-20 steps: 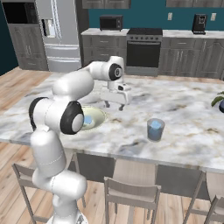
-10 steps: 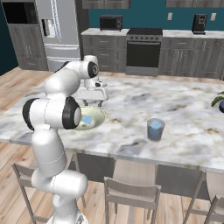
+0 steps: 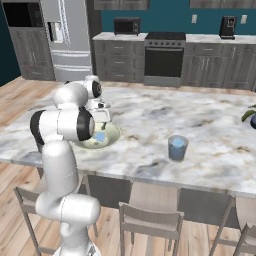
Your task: There are four ice cubes in the ice bowl. Place two ice cubes in each glass of water.
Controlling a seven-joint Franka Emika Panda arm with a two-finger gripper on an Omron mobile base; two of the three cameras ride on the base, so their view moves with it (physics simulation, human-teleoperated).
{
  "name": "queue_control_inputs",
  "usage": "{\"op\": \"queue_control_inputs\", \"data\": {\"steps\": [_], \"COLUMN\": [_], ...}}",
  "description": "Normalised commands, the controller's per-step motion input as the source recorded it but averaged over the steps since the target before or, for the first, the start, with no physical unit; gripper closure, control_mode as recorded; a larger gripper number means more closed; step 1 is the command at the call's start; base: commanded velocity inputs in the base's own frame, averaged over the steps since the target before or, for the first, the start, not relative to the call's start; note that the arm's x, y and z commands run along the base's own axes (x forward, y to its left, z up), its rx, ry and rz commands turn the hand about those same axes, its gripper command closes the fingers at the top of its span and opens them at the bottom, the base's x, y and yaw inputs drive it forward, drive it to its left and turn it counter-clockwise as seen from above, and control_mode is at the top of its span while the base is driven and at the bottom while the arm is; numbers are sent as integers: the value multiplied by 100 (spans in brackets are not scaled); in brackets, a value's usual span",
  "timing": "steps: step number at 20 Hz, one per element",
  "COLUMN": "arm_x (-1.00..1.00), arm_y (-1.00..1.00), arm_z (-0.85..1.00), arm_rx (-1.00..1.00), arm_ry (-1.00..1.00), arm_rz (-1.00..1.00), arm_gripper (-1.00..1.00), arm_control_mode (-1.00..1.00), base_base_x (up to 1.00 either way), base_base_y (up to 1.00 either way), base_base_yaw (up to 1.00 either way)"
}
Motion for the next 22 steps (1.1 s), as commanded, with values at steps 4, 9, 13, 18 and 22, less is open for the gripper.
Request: {"op": "queue_control_inputs", "data": {"steps": [4,9,13,18,22], "arm_x": [50,54,53,40,29], "arm_y": [0,18,13,2,0], "arm_z": [-52,-34,-45,-35,-25], "arm_rx": [5,9,11,9,7], "arm_ry": [1,0,0,0,0], "arm_rz": [-1,-2,-2,-3,-4], "arm_gripper": [-100,-100,-100,-100,-100], "arm_control_mode": [-100,-100,-100,-100,-100], "base_base_x": [0,0,0,0,0], "base_base_y": [0,0,0,0,0], "base_base_yaw": [0,0,0,0,0]}}
